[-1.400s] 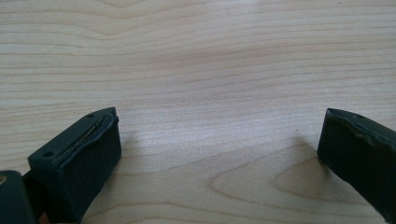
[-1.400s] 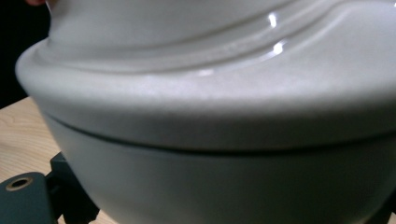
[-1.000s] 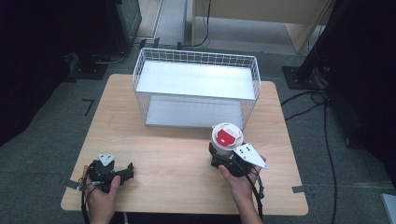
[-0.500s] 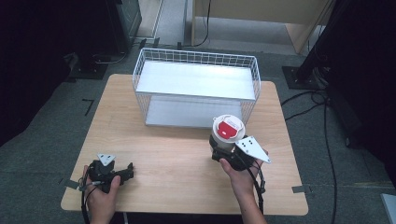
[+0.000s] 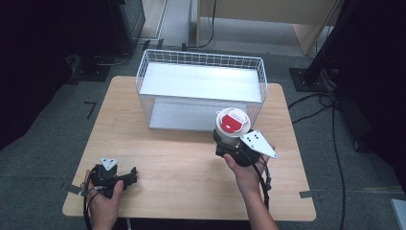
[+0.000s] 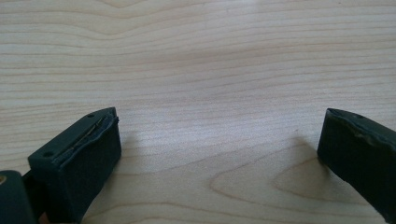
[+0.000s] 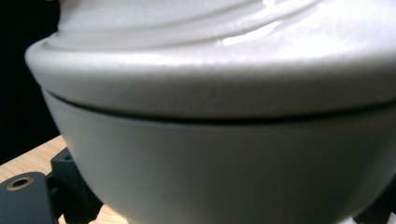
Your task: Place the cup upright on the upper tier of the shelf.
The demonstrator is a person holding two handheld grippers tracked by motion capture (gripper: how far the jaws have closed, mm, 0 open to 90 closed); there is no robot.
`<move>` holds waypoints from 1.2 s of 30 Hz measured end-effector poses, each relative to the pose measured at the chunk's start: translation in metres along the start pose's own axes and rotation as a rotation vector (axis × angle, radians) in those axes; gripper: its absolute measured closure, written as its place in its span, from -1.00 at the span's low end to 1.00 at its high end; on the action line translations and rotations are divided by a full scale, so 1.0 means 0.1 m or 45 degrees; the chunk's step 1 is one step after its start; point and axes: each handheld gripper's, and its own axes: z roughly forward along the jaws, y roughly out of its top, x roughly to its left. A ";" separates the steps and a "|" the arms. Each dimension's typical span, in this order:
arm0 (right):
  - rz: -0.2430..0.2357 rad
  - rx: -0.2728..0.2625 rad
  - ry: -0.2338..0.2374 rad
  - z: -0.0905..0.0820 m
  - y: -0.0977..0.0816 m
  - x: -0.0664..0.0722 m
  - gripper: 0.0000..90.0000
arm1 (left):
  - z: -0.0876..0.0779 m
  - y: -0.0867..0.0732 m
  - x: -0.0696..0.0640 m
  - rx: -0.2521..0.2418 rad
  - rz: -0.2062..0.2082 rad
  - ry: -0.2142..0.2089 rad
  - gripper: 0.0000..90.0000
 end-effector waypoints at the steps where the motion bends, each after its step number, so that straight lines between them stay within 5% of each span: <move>1: -0.002 -0.004 0.001 0.01 0.02 0.00 -0.82 | 0.00 0.00 0.00 0.000 0.000 0.000 -1.00; 36: -0.036 -0.109 0.004 0.29 0.61 0.04 -0.81 | 0.00 0.00 0.00 -0.001 0.000 0.000 -1.00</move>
